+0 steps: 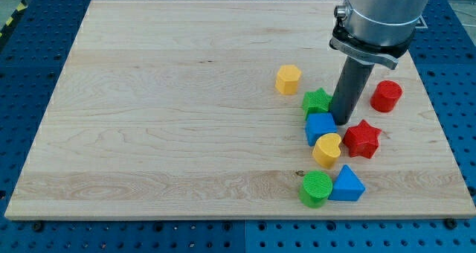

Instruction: Move the green star to the bottom of the yellow hexagon

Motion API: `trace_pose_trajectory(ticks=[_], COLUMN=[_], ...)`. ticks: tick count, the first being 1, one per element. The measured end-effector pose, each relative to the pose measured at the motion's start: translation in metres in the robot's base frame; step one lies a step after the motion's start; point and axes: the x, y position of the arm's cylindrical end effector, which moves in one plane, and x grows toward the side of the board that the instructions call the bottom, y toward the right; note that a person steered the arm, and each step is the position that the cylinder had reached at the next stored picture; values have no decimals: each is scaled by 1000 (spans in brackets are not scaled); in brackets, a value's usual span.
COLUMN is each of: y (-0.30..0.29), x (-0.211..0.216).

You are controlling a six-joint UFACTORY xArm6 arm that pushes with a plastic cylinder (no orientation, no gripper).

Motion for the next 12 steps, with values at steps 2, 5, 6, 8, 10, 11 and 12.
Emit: trace_pose_trajectory(ticks=[2, 5, 6, 8, 10, 11, 12], y=[-6, -17, -17, -12, -2, 3, -2], x=[4, -4, -4, -4, -1, 14, 14])
